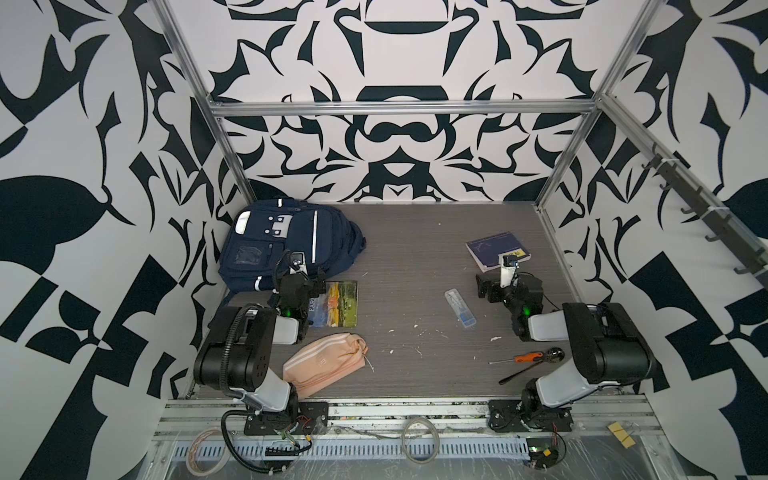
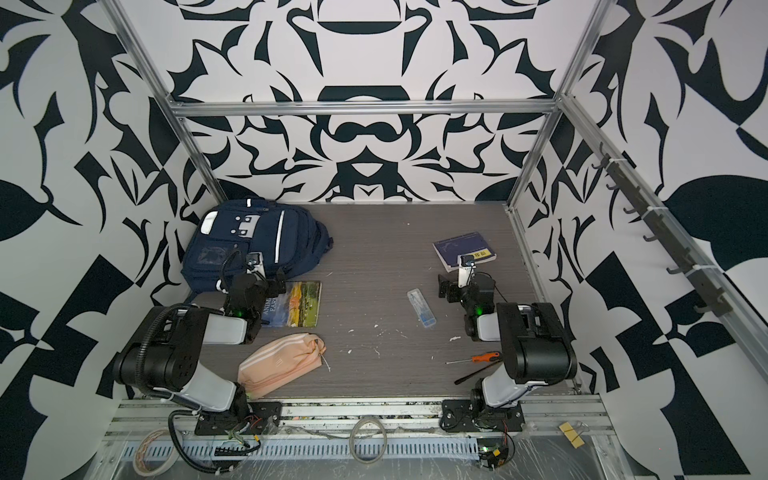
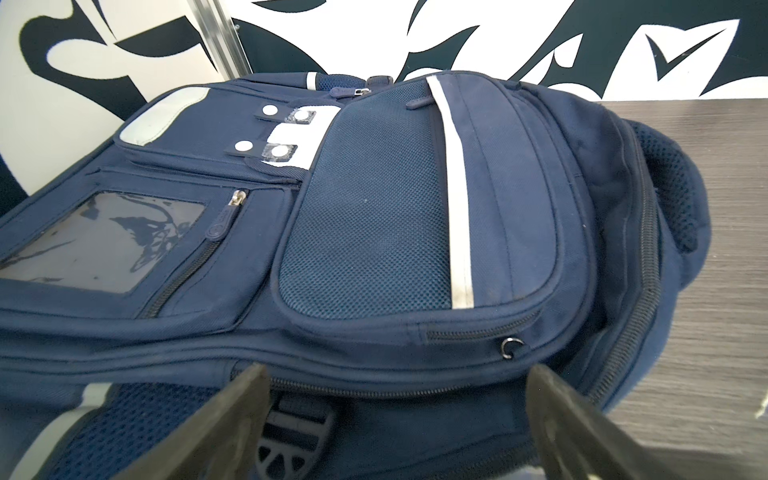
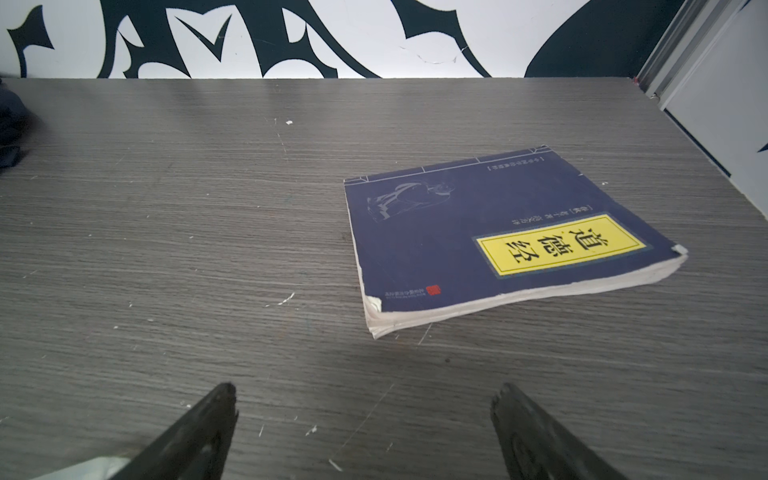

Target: Pack the student bag

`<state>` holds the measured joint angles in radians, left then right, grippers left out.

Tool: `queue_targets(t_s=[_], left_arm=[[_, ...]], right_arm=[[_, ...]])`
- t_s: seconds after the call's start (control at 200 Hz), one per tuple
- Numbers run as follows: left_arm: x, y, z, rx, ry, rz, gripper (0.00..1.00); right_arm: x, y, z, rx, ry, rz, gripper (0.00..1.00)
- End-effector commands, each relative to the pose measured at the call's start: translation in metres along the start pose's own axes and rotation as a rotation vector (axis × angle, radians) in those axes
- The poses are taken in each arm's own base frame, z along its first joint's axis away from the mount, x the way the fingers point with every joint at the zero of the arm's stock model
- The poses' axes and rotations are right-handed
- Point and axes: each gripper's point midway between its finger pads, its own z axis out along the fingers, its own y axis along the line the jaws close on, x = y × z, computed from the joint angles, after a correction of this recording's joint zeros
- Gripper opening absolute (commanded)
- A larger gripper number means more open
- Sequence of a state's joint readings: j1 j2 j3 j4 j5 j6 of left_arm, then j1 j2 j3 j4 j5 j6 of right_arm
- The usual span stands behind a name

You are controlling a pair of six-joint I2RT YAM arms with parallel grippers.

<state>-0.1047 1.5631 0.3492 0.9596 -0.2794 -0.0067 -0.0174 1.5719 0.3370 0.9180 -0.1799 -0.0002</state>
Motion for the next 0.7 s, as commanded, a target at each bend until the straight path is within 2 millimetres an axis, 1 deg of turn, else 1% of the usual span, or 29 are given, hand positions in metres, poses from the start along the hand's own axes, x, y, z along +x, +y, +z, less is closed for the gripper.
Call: queue_targets(t_s=[0.0, 0.06, 0.12, 0.14, 0.19, 0.25, 0.345, 0.4, 0.41, 0.42, 0.44, 0.47, 0.525, 0.55, 0.555, 0.57, 0.575, 0.58, 0.585, 0.59, 0.6, 0.615, 0.62, 0.63, 0.695], left_arm=[[-0.002, 0.001, 0.001, -0.002, -0.008, -0.006, 0.99], [-0.003, 0.002, 0.000, -0.004, -0.013, -0.007, 0.99], [-0.008, 0.002, 0.001, -0.004, -0.012, -0.005, 0.99], [-0.011, 0.001, 0.001, 0.002, -0.008, 0.002, 0.99], [-0.018, -0.007, 0.000, 0.046, 0.028, 0.022, 0.99], [-0.026, -0.011, -0.001, 0.066, 0.093, 0.014, 0.99], [-0.040, -0.015, -0.006, 0.094, 0.148, -0.008, 0.99], [-0.047, -0.014, -0.009, 0.079, 0.213, -0.066, 0.99], [-0.048, -0.014, -0.010, 0.072, 0.229, -0.081, 0.99], [-0.044, -0.013, -0.011, 0.062, 0.255, -0.093, 0.99], [-0.049, -0.012, -0.013, 0.045, 0.284, -0.120, 0.99], [-0.051, -0.011, -0.016, 0.032, 0.340, -0.153, 0.99], [-0.055, -0.015, -0.023, 0.033, 0.445, -0.220, 0.99], [-0.056, -0.015, -0.026, 0.015, 0.496, -0.260, 0.99], [-0.056, -0.015, -0.027, 0.010, 0.508, -0.269, 0.99], [-0.056, -0.016, -0.029, 0.004, 0.546, -0.283, 0.99], [-0.056, -0.017, -0.030, 0.005, 0.559, -0.287, 0.99], [-0.056, -0.018, -0.031, 0.009, 0.572, -0.290, 0.99], [-0.056, -0.019, -0.032, 0.013, 0.583, -0.292, 0.99], [-0.057, -0.020, -0.031, 0.016, 0.587, -0.294, 0.99], [-0.057, -0.021, -0.032, 0.021, 0.610, -0.297, 0.99], [-0.056, -0.025, -0.035, 0.036, 0.645, -0.307, 0.99], [-0.057, -0.027, -0.035, 0.044, 0.651, -0.310, 0.99], [-0.058, -0.030, -0.034, 0.057, 0.661, -0.312, 0.99], [-0.063, -0.050, -0.031, 0.151, 0.705, -0.351, 0.99]], right_arm=[[-0.013, -0.002, -0.001, 0.019, -0.043, -0.002, 0.99], [-0.013, -0.020, -0.003, 0.123, -0.039, 0.037, 0.99], [-0.013, -0.018, -0.002, 0.133, -0.039, 0.025, 0.99], [-0.016, -0.017, -0.003, 0.127, -0.048, 0.024, 0.99], [-0.021, -0.019, -0.006, 0.140, -0.042, 0.024, 0.99], [-0.031, -0.024, -0.011, 0.175, -0.029, 0.042, 0.99], [-0.047, -0.023, -0.021, 0.178, -0.044, 0.041, 0.99], [-0.059, -0.023, -0.029, 0.191, -0.067, 0.051, 0.99], [-0.062, -0.025, -0.032, 0.204, -0.076, 0.061, 0.99], [-0.064, -0.026, -0.033, 0.208, -0.078, 0.065, 0.99], [-0.068, -0.029, -0.036, 0.230, -0.084, 0.083, 0.99], [-0.074, -0.035, -0.042, 0.269, -0.087, 0.120, 0.99], [-0.085, -0.044, -0.051, 0.330, -0.058, 0.188, 0.99], [-0.088, -0.045, -0.054, 0.342, -0.034, 0.212, 0.99], [-0.093, -0.044, -0.054, 0.340, -0.045, 0.216, 0.99], [-0.094, -0.044, -0.055, 0.342, -0.031, 0.226, 0.99], [-0.090, -0.044, -0.056, 0.346, 0.003, 0.235, 0.99], [-0.090, -0.044, -0.056, 0.346, 0.003, 0.235, 0.99], [-0.095, -0.044, -0.056, 0.346, -0.009, 0.240, 0.99], [-0.091, -0.044, -0.057, 0.348, 0.017, 0.243, 0.99], [-0.096, -0.044, -0.058, 0.349, 0.023, 0.254, 0.99], [-0.095, -0.044, -0.059, 0.353, 0.042, 0.262, 0.99], [-0.092, -0.044, -0.060, 0.356, 0.066, 0.264, 0.99], [-0.096, -0.044, -0.060, 0.357, 0.067, 0.269, 0.99], [-0.096, -0.032, -0.059, 0.304, 0.173, 0.285, 0.99]])
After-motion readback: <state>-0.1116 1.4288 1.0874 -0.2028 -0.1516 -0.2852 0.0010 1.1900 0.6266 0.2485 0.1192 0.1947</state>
